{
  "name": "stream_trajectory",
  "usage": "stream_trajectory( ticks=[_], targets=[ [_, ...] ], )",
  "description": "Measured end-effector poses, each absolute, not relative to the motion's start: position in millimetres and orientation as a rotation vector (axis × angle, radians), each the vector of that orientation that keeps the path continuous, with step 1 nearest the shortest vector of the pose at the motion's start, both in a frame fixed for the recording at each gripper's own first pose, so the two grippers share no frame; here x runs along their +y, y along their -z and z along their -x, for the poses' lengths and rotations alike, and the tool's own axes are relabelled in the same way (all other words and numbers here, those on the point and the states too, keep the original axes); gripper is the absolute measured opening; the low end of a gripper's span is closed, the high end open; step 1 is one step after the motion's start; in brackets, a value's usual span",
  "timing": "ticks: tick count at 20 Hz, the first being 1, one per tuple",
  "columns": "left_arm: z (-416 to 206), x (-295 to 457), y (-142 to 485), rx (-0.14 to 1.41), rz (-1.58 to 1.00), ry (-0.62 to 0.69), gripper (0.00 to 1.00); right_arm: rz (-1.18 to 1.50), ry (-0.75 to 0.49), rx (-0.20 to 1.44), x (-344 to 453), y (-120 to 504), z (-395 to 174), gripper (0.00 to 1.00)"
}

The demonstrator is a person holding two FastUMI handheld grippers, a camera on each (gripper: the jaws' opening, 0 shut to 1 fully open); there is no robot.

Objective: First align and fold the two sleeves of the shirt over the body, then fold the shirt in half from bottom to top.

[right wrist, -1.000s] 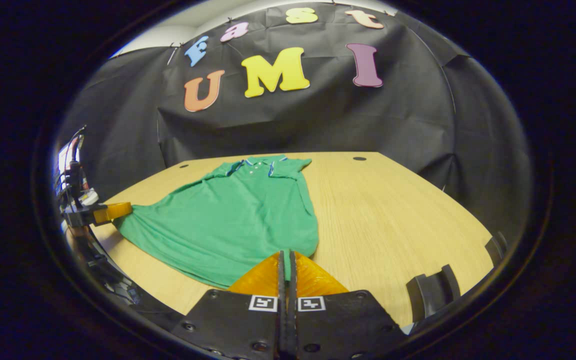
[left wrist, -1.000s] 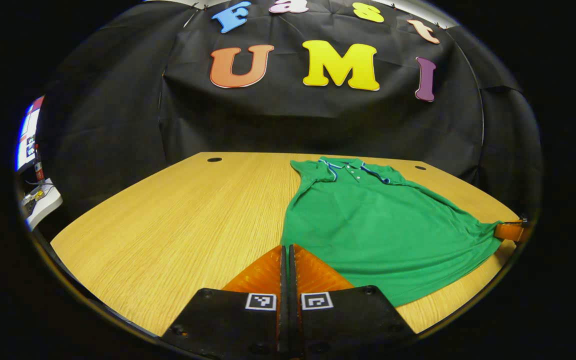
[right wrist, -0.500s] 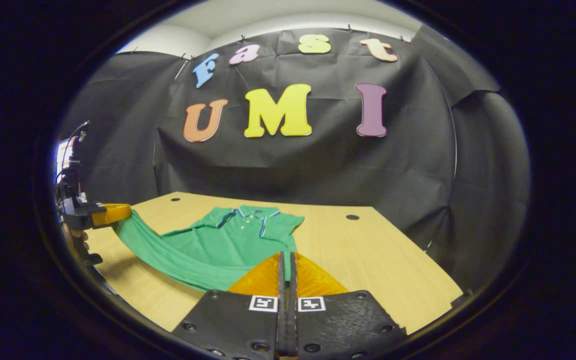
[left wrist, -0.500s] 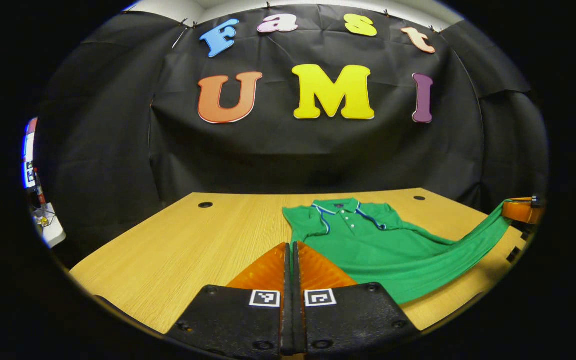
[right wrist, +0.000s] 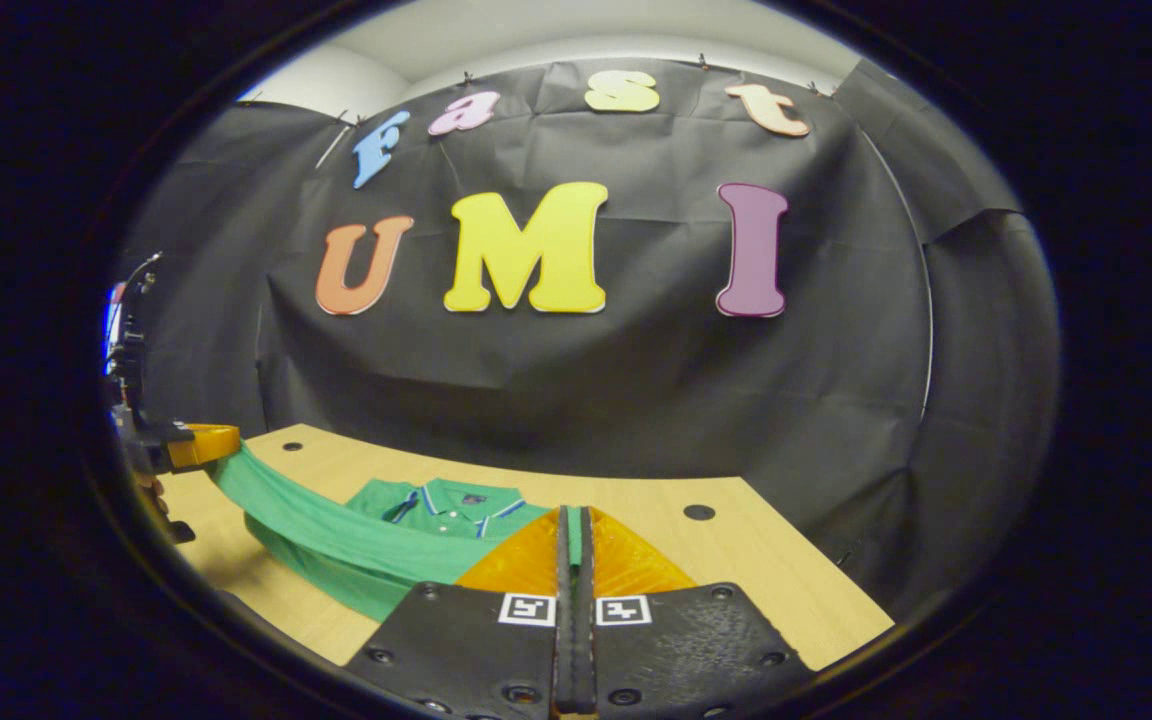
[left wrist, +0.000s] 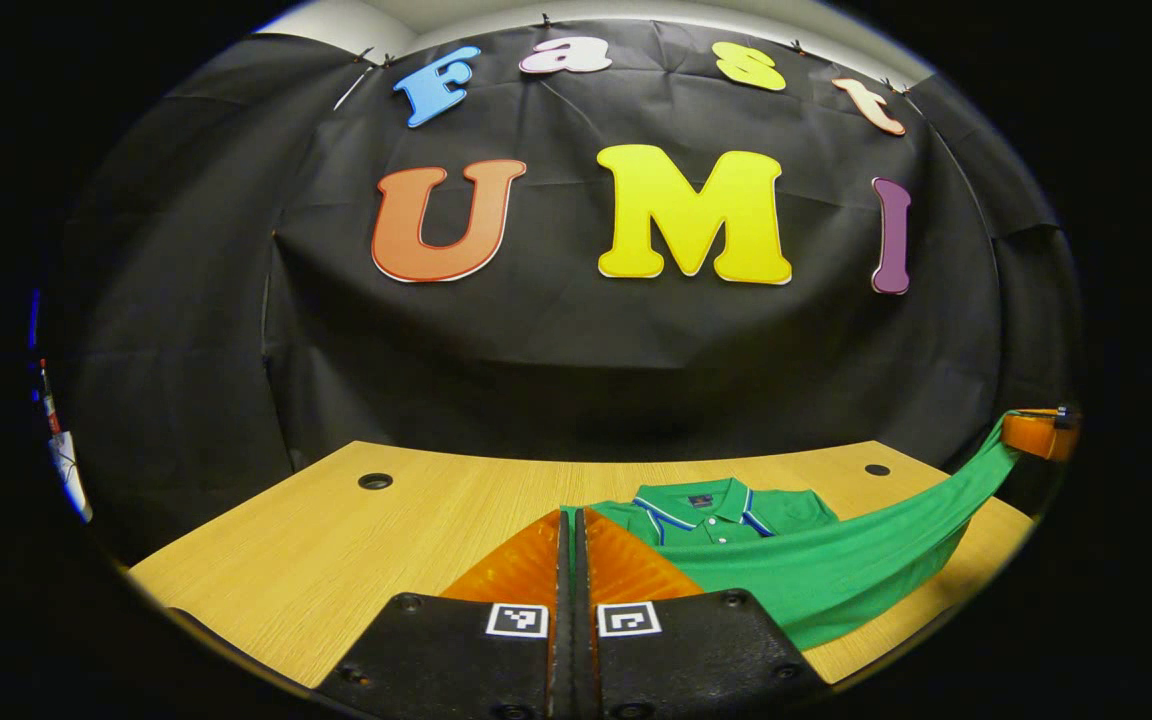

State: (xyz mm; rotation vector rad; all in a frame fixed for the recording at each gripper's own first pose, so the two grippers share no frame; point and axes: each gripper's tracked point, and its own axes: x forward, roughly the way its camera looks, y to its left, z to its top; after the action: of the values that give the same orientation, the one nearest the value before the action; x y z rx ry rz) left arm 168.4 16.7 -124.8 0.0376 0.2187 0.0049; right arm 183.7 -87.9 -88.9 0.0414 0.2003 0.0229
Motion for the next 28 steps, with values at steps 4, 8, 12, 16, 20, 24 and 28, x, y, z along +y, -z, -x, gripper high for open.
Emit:
stream_trajectory(
  ticks=[4,8,12,16,20,24,28],
  targets=[
    [-230.5,13.0,141.1,0.218,-0.068,-0.016,0.06,-0.083,0.0,0.239,-82.8,107.2,-257.8,0.0],
    [-294.2,7.3,160.1,0.236,-0.105,0.002,0.06,-0.125,0.013,0.265,-79.1,134.6,-336.6,0.0],
    [-337.4,-0.8,173.9,0.223,-0.142,0.011,0.06,-0.211,0.057,0.327,-81.6,177.8,-394.3,0.02],
    [-371.6,7.3,197.4,0.223,-0.211,0.001,0.05,-0.177,0.055,0.363,-79.4,208.0,-434.5,0.0],
    [-398.7,20.6,212.0,0.228,-0.206,-0.013,0.05,-0.126,0.051,0.329,-75.5,210.2,-477.7,0.0],
    [-420.8,23.1,209.7,0.185,-0.202,0.002,0.05,-0.079,0.052,0.306,-69.2,212.9,-505.3,0.0],
    [-421.0,27.0,227.3,0.211,-0.246,-0.011,0.05,-0.042,0.06,0.316,-66.6,225.5,-509.3,0.0]
  ],
)
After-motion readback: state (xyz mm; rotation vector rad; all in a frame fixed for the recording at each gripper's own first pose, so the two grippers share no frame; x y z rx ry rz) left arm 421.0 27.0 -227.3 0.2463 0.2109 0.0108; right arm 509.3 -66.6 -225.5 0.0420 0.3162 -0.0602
